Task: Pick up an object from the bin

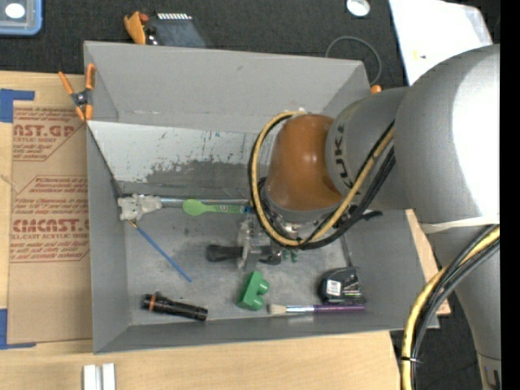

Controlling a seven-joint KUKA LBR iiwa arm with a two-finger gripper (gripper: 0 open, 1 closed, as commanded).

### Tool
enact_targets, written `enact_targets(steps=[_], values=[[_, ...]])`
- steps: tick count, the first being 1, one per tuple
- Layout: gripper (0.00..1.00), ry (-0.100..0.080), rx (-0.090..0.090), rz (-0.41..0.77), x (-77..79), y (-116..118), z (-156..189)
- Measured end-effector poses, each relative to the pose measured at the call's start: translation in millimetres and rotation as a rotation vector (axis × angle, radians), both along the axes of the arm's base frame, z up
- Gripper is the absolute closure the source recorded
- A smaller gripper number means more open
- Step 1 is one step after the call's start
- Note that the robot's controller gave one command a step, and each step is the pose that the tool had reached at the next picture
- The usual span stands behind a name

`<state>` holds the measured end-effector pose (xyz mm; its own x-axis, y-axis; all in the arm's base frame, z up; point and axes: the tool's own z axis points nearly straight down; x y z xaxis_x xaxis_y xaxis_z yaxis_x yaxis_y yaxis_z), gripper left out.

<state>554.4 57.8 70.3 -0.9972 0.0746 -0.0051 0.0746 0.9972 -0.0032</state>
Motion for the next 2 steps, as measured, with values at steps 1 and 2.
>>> enact_targets(steps=[1,2], values=[[1.00,0.000,0.000,0.000,0.0,0.0,0.0],[1.00,0.000,0.000,0.000,0.0,0.0,0.0]])
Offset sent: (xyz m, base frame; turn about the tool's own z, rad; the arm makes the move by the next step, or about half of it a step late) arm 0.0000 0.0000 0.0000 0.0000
